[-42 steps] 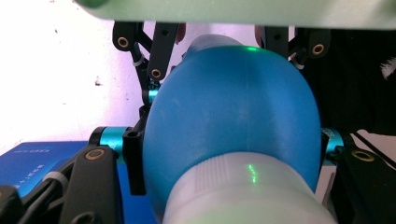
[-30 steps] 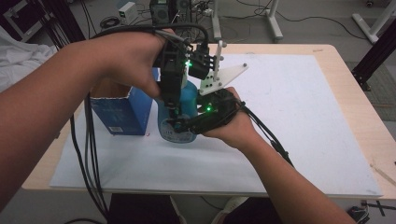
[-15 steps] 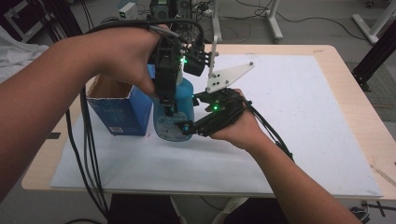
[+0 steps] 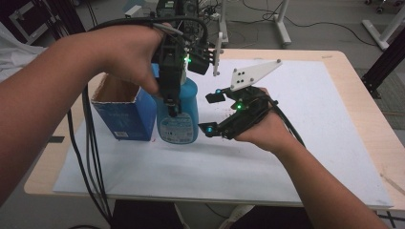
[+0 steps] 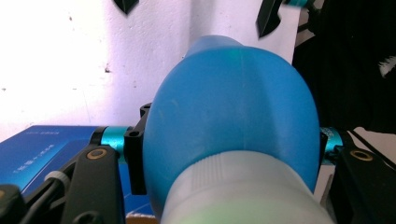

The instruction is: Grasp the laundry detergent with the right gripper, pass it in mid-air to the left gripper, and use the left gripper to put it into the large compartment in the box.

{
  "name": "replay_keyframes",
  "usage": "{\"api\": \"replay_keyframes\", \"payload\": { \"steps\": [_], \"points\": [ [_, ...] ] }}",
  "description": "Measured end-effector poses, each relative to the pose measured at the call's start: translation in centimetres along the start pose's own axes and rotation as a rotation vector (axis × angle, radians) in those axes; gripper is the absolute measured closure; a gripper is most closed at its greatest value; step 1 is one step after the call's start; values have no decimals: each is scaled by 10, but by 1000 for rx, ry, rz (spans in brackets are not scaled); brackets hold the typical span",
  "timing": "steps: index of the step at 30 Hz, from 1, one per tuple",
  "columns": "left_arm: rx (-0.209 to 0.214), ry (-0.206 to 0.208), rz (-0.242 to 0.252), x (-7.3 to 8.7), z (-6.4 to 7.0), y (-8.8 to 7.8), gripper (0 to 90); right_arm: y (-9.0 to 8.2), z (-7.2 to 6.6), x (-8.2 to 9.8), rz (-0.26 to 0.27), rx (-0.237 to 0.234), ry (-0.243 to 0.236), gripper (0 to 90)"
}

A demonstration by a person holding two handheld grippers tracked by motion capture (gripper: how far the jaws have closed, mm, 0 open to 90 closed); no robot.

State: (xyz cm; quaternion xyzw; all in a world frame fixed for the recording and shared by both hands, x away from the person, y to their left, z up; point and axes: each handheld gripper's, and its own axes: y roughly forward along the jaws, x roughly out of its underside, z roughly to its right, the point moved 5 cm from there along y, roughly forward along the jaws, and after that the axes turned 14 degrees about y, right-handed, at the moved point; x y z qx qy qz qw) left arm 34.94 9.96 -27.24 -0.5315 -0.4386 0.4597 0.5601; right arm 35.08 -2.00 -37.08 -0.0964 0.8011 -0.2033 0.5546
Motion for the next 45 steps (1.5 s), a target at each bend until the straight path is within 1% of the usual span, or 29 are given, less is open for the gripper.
{"api": "replay_keyframes", "payload": {
  "steps": [2, 3, 6, 9, 13, 15, 16, 17, 19, 20, 21, 24, 25, 26, 27, 28, 29, 30, 31, 32, 33, 34, 35, 37, 39, 40, 41, 42, 45],
  "points": [
    [-3, -8, 3, 1, -1, -4, 389, -7, 1, -1, -10, 6, 1, 118],
    [-1, -28, 9, 3, -2, -8, 389, -14, 3, 0, -34, 31, 8, 29],
    [3, -46, 16, 6, -3, -14, 389, -22, 6, 1, -66, 54, 4, 28],
    [14, -111, 31, 12, -7, -29, 388, -46, 12, 2, -119, 100, 2, 8],
    [18, -153, 37, 18, -11, -41, 388, -65, 16, 3, -177, 144, -18, 7],
    [31, -227, 60, 26, -16, -56, 388, -76, 18, 1, -204, 167, -33, 7],
    [31, -227, 60, 26, -16, -56, 388, -76, 18, 1, -204, 167, -33, 7],
    [36, -276, 76, 33, -19, -67, 388, -83, 19, 0, -230, 185, -43, 7],
    [35, -328, 93, 40, -21, -78, 388, -91, 19, -2, -253, 203, -54, 8],
    [35, -328, 93, 40, -21, -78, 388, -91, 19, -2, -253, 203, -54, 8],
    [29, -371, 111, 48, -23, -88, 387, -98, 20, -4, -268, 215, -62, 8],
    [20, -409, 132, 56, -23, -99, 388, -102, 19, -5, -278, 225, -69, 8],
    [15, -463, 152, 65, -24, -109, 388, -105, 19, -5, -287, 233, -81, 8],
    [15, -463, 152, 65, -24, -109, 388, -105, 19, -5, -287, 233, -81, 8],
    [0, -538, 172, 74, -25, -118, 388, -106, 17, -4, -301, 231, -86, 8],
    [0, -538, 172, 74, -25, -118, 388, -106, 17, -4, -301, 231, -86, 8],
    [-19, -608, 173, 83, -25, -124, 388, -106, 16, -3, -315, 233, -96, 8],
    [-19, -608, 173, 83, -25, -124, 388, -106, 16, -3, -315, 233, -96, 8],
    [-46, -673, 156, 93, -27, -127, 388, -105, 16, -2, -330, 233, -102, 8],
    [-46, -673, 156, 93, -27, -127, 388, -105, 16, -2, -330, 233, -102, 8],
    [-64, -753, 139, 103, -29, -127, 388, -104, 16, -2, -337, 234, -104, 9],
    [-64, -753, 139, 103, -29, -127, 387, -104, 16, -2, -337, 234, -104, 9],
    [-67, -794, 130, 108, -30, -126, 387, -104, 16, -2, -337, 234, -104, 9],
    [-65, -910, 95, 123, -32, -123, 388, -103, 16, -3, -341, 234, -106, 9],
    [-73, -993, 71, 130, -34, -120, 388, -102, 16, -3, -341, 233, -109, 9],
    [-73, -993, 71, 130, -34, -120, 388, -102, 16, -3, -343, 234, -111, 9],
    [-84, -1053, 44, 137, -35, -117, 388, -102, 16, -3, -346, 236, -111, 9],
    [-84, -1053, 44, 137, -35, -117, 388, -102, 16, -3, -346, 236, -111, 9],
    [-86, -1145, 27, 148, -37, -110, 388, -100, 17, -3, -349, 243, -111, 9]
  ]
}}
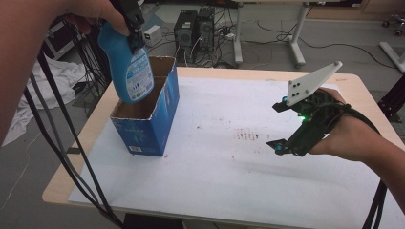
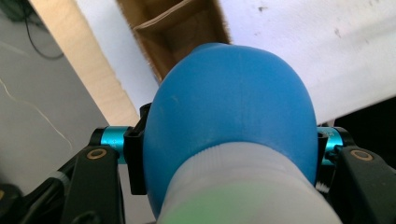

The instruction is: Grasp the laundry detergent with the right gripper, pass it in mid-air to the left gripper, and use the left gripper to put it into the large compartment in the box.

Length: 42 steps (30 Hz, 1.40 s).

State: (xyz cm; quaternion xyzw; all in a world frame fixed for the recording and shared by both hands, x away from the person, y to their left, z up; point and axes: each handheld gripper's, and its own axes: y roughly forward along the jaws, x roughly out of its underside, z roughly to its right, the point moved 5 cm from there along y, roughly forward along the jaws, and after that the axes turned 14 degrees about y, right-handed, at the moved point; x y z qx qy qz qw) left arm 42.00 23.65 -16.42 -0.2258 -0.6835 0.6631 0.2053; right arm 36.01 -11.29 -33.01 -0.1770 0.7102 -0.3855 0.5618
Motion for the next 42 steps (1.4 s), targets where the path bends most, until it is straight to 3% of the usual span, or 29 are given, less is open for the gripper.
{"api": "replay_keyframes", "payload": {
  "steps": [9, 17, 19, 21, 23, 27, 28, 29, 30, 31, 32, 33, 36, 37, 38, 39, 40, 42],
  "points": [
    [44, -21, -5, 0, -7, 22, 388, 1, 1, 1, -9, 14, 2, 9],
    [60, 24, -23, -1, -12, 53, 388, -1, 2, 2, -13, 20, 13, 9],
    [59, 94, -20, -1, -11, 67, 388, -1, 2, 3, -16, 22, 15, 9],
    [57, 116, -22, -2, -10, 72, 388, -1, 2, 3, -16, 22, 12, 9],
    [56, 177, -32, -3, -8, 86, 388, -2, 3, 3, -18, 26, 16, 9],
    [65, 214, -39, -5, -9, 99, 388, -2, 3, 4, -23, 27, 19, 9],
    [70, 246, -43, -6, -9, 108, 388, -2, 2, 4, -26, 29, 20, 9],
    [70, 246, -43, -6, -9, 108, 388, -2, 2, 4, -26, 29, 20, 9],
    [71, 281, -53, -6, -10, 117, 388, -2, 2, 5, -28, 29, 17, 9],
    [71, 281, -53, -6, -10, 117, 388, -2, 2, 5, -29, 30, 19, 9],
    [64, 337, -55, -7, -10, 126, 388, -2, 2, 5, -28, 31, 19, 9],
    [64, 337, -55, -7, -10, 126, 388, -2, 3, 5, -28, 31, 20, 9],
    [71, 419, -64, -9, -7, 142, 387, -2, 4, 5, -28, 34, 19, 9],
    [71, 419, -64, -9, -7, 142, 387, -2, 4, 5, -29, 34, 21, 9],
    [73, 462, -59, -9, -7, 149, 387, -1, 4, 5, -28, 33, 21, 9],
    [73, 462, -59, -9, -7, 149, 387, -1, 4, 5, -30, 35, 20, 9],
    [64, 513, -64, -8, -7, 155, 387, -1, 4, 5, -32, 34, 23, 9],
    [62, 524, -58, -8, -7, 158, 387, -1, 5, 6, -34, 33, 25, 9]
  ]
}}
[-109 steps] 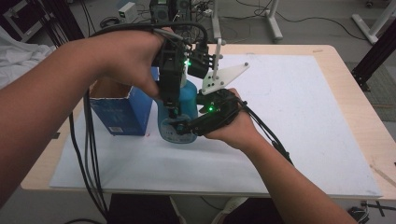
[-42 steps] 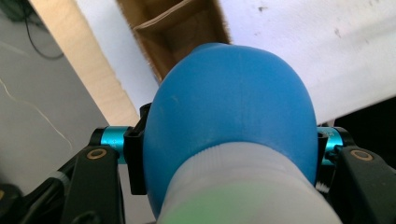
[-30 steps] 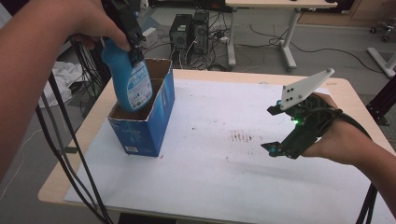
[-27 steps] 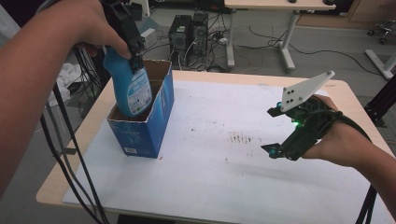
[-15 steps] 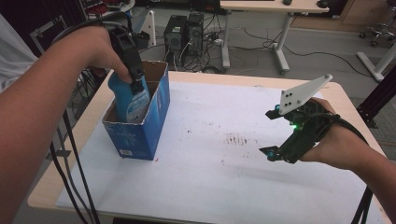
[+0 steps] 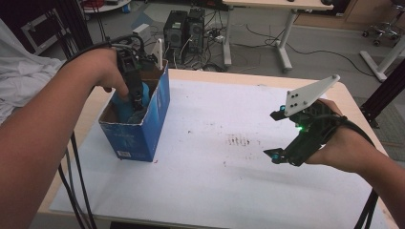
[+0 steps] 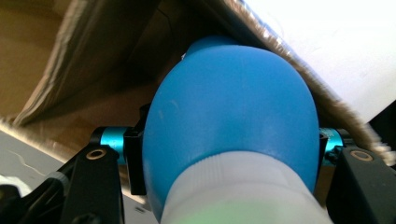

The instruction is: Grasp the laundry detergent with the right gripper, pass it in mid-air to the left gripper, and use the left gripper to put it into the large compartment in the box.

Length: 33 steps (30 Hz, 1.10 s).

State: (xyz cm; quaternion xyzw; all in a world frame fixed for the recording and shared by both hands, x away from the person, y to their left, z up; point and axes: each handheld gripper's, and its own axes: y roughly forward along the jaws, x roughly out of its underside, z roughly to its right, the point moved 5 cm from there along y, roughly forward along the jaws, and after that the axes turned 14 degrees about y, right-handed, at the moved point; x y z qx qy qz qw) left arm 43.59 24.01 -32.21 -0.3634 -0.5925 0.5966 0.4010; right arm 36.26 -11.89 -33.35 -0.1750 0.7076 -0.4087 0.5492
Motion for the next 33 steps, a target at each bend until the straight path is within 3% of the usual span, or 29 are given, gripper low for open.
{"api": "replay_keyframes", "payload": {
  "steps": [4, 10, 19, 21, 33],
  "points": [
    [14, 33, -1, 1, -1, 12, 386, 0, 2, 0, 3, 1, 1, 9],
    [27, 49, -6, 1, -2, 26, 385, 1, 3, 1, -1, 2, 4, 9],
    [38, 56, 2, 4, -4, 26, 381, 2, 3, 2, -3, 3, 6, 9],
    [33, 57, 3, 4, -4, 26, 334, 2, 3, 1, -4, 2, 5, 9],
    [28, 44, 34, 6, -1, 16, 254, 5, 2, 1, -6, 1, 3, 9]
  ]
}}
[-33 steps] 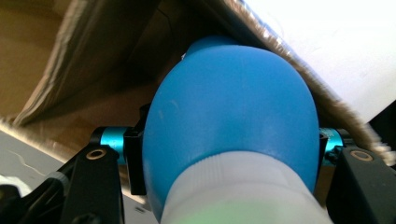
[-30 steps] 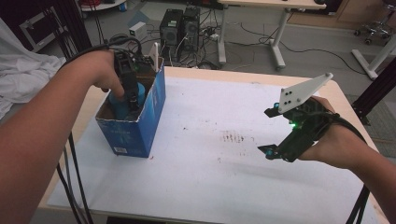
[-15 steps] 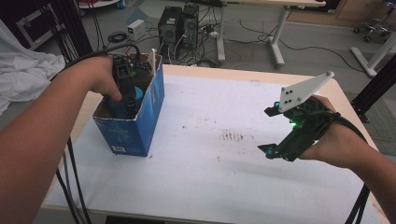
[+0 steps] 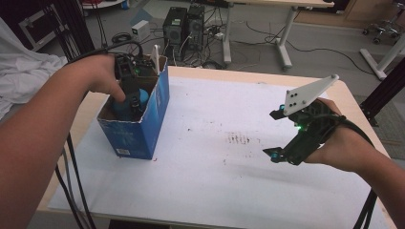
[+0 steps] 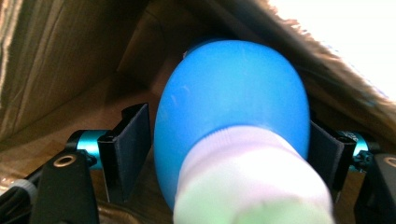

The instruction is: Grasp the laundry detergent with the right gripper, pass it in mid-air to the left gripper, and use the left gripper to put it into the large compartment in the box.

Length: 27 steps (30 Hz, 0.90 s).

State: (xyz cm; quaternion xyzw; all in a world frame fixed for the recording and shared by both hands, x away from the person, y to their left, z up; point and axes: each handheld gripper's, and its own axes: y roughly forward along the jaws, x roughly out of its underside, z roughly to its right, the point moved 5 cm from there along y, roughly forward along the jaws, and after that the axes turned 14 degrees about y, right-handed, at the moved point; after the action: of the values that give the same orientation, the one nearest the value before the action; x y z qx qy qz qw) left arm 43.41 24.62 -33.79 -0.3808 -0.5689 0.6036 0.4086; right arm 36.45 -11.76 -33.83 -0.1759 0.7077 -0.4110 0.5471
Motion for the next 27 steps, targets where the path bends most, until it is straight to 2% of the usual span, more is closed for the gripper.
{"api": "replay_keyframes", "payload": {
  "steps": [6, 13, 15, 20, 21, 27],
  "points": [
    [-3, -9, 4, 0, 2, -9, 235, 1, 0, 0, -2, 0, -5, 9],
    [-25, -7, 6, 4, 4, -29, 180, 0, 3, 1, -10, -1, 7, 9],
    [-36, 3, 13, 4, 7, -41, 167, 0, 4, 1, -12, -1, 5, 9],
    [-46, 33, 22, 0, 14, -56, 142, 0, 6, 1, -23, -1, 6, 9],
    [-52, 47, 29, -3, 17, -63, 142, 0, 7, 1, -30, 0, 4, 9],
    [-70, 94, 28, -14, 27, -77, 107, 0, 10, 1, -84, 13, -19, 9]
  ]
}}
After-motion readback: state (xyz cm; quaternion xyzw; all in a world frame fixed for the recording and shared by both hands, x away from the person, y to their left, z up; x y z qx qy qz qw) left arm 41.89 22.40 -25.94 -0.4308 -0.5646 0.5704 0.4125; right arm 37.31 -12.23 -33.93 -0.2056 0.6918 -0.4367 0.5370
